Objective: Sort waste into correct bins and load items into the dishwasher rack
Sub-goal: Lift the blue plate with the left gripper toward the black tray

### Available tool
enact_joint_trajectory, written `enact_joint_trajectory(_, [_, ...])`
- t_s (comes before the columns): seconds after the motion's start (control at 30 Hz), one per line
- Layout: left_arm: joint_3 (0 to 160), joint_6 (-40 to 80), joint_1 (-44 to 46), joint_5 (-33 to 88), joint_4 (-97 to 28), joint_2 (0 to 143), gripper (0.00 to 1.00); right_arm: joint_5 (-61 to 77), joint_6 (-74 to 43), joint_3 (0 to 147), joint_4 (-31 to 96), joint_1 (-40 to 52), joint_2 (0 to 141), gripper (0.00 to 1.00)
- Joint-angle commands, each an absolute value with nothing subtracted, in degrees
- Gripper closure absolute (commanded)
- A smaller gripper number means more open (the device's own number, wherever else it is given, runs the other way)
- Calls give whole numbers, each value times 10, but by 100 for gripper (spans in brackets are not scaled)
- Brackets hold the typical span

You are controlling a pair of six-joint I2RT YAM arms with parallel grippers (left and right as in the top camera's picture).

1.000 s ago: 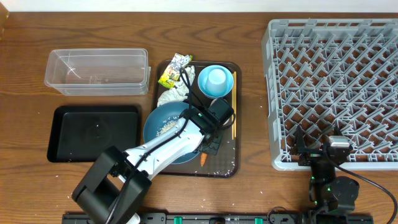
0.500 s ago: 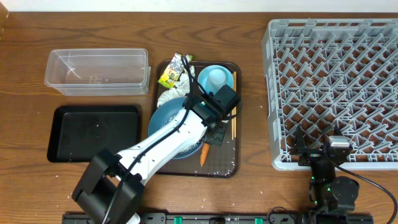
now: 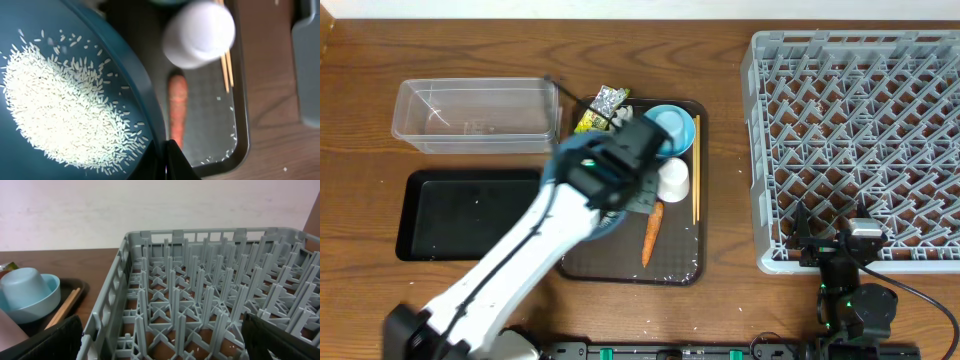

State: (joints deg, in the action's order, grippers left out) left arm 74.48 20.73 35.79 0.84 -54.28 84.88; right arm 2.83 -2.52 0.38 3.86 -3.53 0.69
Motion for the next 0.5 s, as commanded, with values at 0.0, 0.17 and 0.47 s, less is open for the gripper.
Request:
enact_joint_trajectory(0.0, [760,204,321,-11,-553,811,94,28,-27,3,41,-37,3,1])
enact_joint_trajectory(0.17, [760,204,262,-6,-553,766,94,28,-27,3,41,-37,3,1])
enact_joint_trajectory(0.47, [760,208,132,48,-545,750,94,28,-27,3,41,-37,3,1])
